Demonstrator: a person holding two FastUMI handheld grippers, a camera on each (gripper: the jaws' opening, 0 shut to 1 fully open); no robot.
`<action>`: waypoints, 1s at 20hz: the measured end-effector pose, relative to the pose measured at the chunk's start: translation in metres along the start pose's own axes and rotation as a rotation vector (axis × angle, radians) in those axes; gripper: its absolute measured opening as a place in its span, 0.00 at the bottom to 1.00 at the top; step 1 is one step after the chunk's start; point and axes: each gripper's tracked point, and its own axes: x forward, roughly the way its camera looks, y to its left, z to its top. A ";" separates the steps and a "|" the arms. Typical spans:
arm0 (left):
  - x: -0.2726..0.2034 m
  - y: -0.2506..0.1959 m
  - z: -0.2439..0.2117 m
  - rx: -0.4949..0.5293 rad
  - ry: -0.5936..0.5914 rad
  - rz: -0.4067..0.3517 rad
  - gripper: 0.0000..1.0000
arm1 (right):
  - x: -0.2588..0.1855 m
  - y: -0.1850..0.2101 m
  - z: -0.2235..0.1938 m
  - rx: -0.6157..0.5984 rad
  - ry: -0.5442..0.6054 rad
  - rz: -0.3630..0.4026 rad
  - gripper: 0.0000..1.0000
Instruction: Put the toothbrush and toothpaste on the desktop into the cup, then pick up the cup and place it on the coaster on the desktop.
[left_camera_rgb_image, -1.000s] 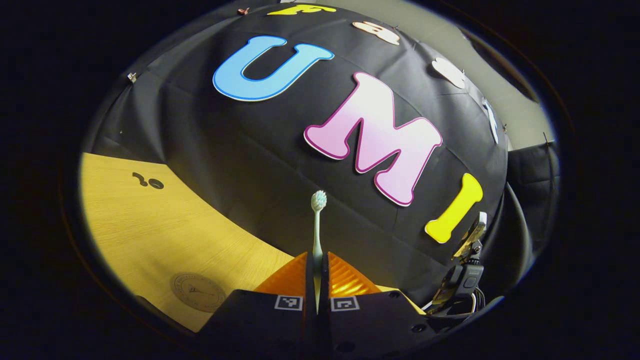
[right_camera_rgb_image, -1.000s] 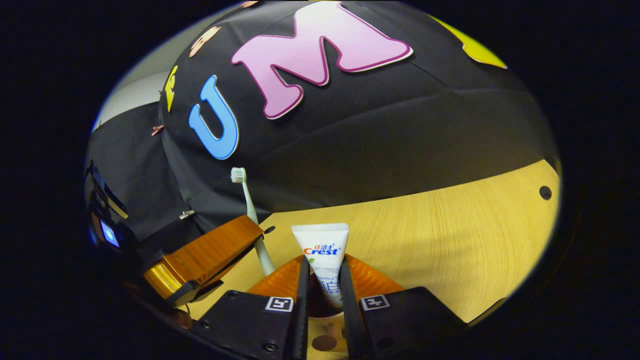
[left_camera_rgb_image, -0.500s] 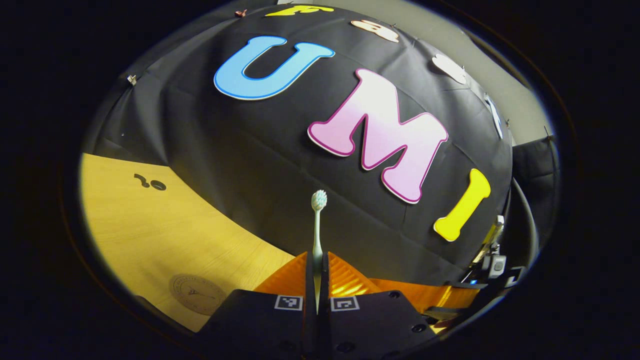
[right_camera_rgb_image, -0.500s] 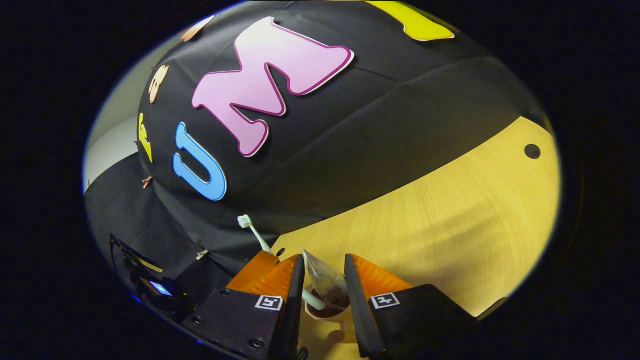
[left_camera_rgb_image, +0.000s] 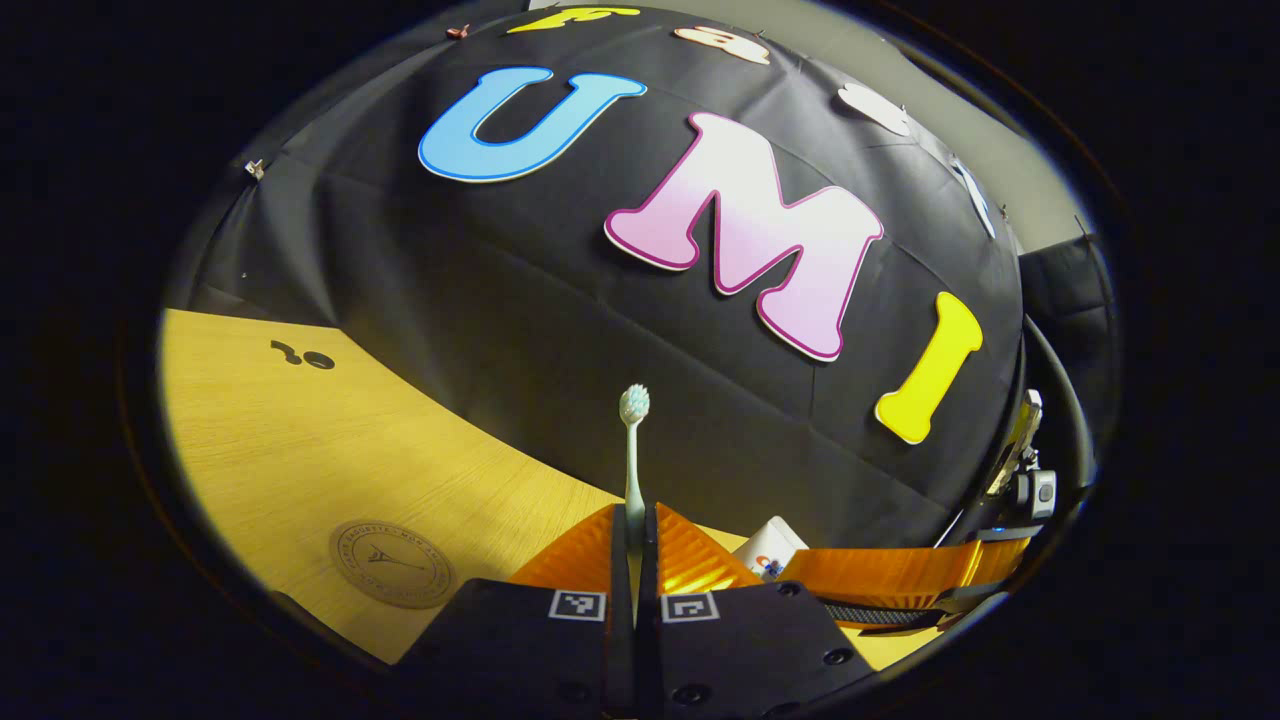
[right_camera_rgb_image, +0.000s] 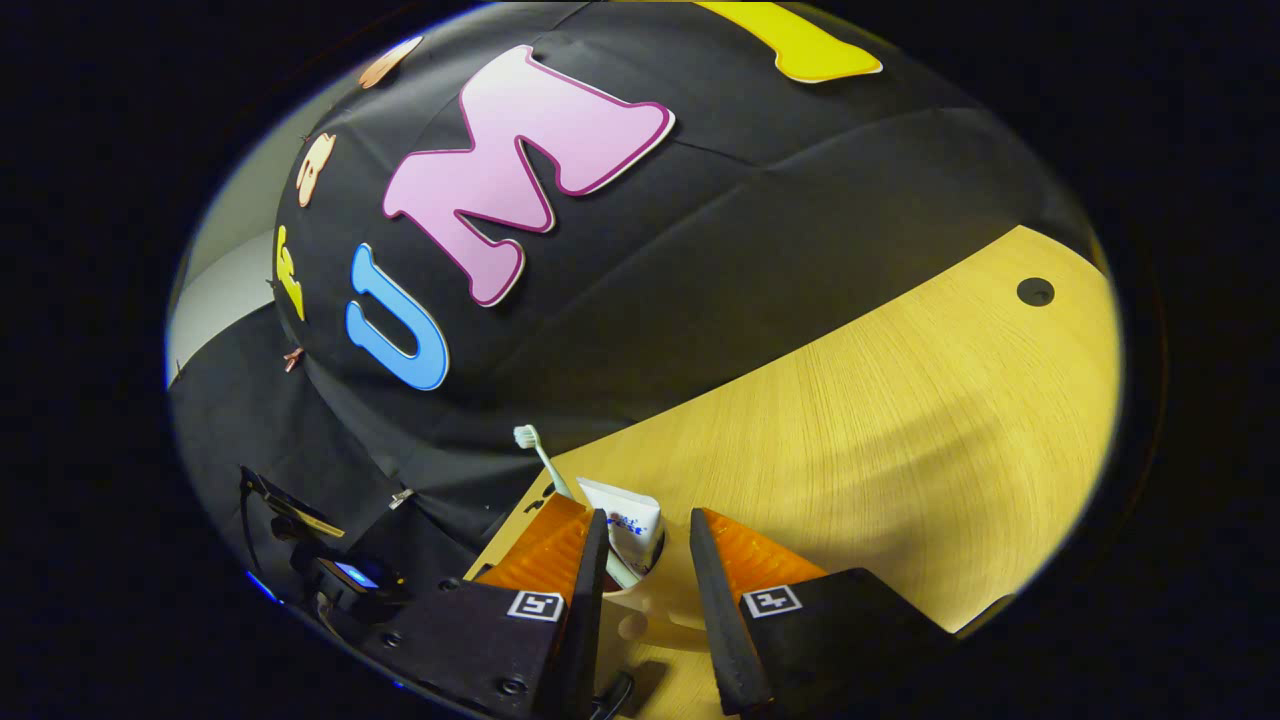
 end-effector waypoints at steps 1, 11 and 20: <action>0.000 0.001 -0.001 0.007 -0.005 0.004 0.06 | 0.000 -0.001 -0.001 -0.007 -0.001 -0.002 0.50; -0.014 0.002 -0.025 0.131 0.042 0.002 0.24 | -0.009 0.000 -0.007 -0.053 0.035 -0.020 0.50; -0.069 0.015 0.003 0.119 0.061 0.011 0.54 | -0.049 -0.001 -0.030 -0.195 0.210 -0.086 0.51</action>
